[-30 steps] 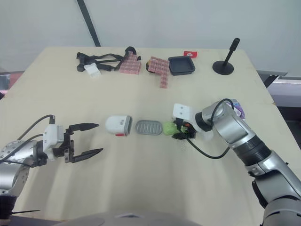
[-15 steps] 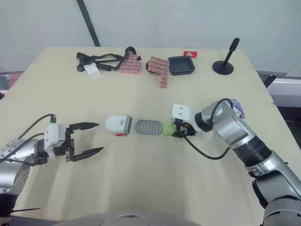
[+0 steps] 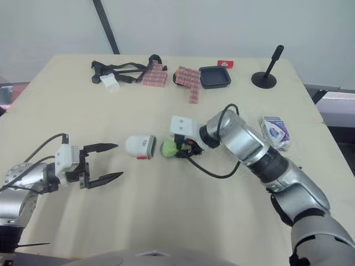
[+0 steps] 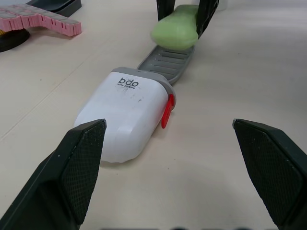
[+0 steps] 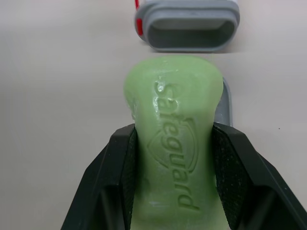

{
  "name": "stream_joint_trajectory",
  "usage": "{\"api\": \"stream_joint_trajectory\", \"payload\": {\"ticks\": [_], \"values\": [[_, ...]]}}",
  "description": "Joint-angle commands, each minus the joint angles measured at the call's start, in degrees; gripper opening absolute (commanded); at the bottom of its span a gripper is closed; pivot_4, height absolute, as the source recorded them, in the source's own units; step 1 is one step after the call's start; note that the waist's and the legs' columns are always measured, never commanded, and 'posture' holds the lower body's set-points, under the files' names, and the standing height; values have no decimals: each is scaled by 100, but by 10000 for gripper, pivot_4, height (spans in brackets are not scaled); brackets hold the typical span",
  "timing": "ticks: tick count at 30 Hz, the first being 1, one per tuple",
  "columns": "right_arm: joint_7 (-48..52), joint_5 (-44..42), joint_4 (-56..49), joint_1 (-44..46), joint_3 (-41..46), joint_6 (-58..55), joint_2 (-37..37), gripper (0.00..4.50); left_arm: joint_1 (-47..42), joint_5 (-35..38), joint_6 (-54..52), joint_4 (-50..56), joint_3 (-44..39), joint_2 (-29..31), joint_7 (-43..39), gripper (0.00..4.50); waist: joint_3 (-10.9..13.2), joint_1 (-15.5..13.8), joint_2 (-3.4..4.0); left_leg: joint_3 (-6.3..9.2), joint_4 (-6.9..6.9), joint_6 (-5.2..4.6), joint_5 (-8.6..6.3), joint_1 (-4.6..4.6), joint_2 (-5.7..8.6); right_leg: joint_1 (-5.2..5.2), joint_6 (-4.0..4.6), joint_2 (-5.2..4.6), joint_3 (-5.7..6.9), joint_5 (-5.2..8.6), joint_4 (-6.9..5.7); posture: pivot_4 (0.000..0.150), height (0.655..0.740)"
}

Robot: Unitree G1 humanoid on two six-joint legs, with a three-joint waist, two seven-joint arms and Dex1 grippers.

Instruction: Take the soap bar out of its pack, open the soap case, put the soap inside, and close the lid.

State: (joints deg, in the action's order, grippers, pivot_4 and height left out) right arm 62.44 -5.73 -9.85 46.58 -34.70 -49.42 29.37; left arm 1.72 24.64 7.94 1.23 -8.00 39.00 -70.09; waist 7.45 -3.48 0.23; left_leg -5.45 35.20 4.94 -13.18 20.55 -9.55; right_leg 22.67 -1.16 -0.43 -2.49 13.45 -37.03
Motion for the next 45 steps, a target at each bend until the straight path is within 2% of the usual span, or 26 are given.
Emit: {"api": "stream_joint_trajectory", "payload": {"ticks": [1,26,28,33,40,42,45], "values": [[-178,99,-27,270,-18,-112,-176,17279,3,7,73,145,-68,45,50,45000,0,19,0,0,0,2,0,0,0,0,0,1,0,0,-1,1500,7400],[-233,492,703,471,-400,126,-502,17279,-7,-115,340,-79,-2,11,41,45000,0,32,0,0,0,6,0,-1,-1,0,0,2,3,0,-4,1500,7400],[-220,502,712,461,-403,132,-502,27802,-13,-129,367,-108,11,10,39,45000,0,31,0,0,0,6,0,-1,-1,0,0,2,3,0,-4,1500,7400],[-238,471,764,472,-305,142,-551,44663,-54,-142,383,-150,49,-12,34,45000,-1,34,-1,0,0,7,0,-2,-2,-1,0,2,2,0,-7,1500,7400],[-275,317,543,355,28,178,-490,44663,-81,-176,415,-191,85,-48,34,45000,-1,31,-2,0,2,7,0,-2,-1,0,0,2,3,0,-8,1500,7400],[-512,96,263,92,536,131,-556,44663,-104,-197,430,-218,98,-45,49,45000,-2,24,-3,0,2,7,0,-1,-1,0,0,2,2,0,-8,1500,7400],[-687,-490,-496,-755,1669,335,-488,44663,-326,-328,468,-409,76,-39,193,45000,-4,-35,-7,1,2,6,0,0,-2,-1,0,2,4,0,-5,1500,7400]]}}
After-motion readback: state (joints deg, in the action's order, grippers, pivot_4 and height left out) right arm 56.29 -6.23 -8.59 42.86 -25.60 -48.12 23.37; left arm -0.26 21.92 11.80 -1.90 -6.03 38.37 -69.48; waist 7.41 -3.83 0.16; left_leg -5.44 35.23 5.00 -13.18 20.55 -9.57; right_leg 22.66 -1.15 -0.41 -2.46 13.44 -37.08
